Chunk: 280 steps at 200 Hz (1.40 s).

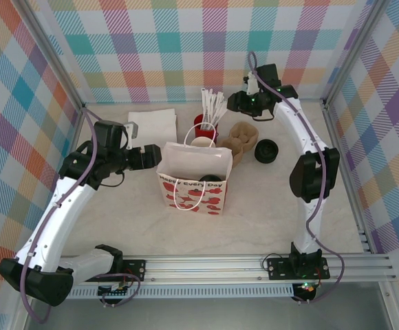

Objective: Pack the takeout coffee

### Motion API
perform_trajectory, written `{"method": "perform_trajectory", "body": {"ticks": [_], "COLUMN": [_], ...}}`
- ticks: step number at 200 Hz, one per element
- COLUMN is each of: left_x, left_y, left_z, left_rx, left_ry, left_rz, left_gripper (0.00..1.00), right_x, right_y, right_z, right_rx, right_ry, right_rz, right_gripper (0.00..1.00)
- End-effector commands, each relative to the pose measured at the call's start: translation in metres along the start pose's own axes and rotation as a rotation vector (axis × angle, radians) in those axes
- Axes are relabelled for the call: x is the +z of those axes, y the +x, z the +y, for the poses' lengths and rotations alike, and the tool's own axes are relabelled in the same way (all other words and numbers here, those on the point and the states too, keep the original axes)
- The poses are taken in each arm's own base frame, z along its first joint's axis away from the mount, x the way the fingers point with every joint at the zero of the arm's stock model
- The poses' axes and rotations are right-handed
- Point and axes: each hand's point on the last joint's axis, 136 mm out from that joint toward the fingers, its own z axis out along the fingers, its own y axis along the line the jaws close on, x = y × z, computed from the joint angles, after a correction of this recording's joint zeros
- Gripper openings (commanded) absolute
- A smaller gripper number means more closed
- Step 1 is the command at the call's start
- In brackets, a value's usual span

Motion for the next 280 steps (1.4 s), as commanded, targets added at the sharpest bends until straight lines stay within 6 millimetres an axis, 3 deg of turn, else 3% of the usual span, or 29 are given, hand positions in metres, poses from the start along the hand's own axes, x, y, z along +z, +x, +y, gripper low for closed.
{"method": "perform_trajectory", "body": {"ticks": [1, 92, 152, 225, 280], "left_x": [-0.006, -0.006, -0.005, -0.003, -0.003], "left_y": [-0.011, -0.011, -0.009, -0.008, -0.008], "left_z": [-0.005, -0.005, -0.003, -0.003, -0.004], "left_rx": [0.026, 0.029, 0.029, 0.028, 0.029], "left_ry": [0.009, 0.008, 0.004, 0.003, 0.007], "left_rz": [-0.037, -0.035, -0.028, -0.023, -0.023], "left_gripper": [0.92, 0.92, 0.92, 0.92, 0.92], "right_x": [0.011, 0.037, 0.041, 0.018, -0.011], "right_y": [-0.007, -0.014, -0.021, -0.026, -0.034], "right_z": [-0.004, -0.007, 0.0, 0.007, 0.018], "right_rx": [0.036, 0.064, 0.056, 0.009, -0.039], "right_ry": [-0.048, -0.111, -0.151, -0.125, -0.104], "right_rz": [-0.01, 0.021, 0.018, -0.003, -0.053], "right_gripper": [0.5, 0.38, 0.26, 0.07, 0.03]}}
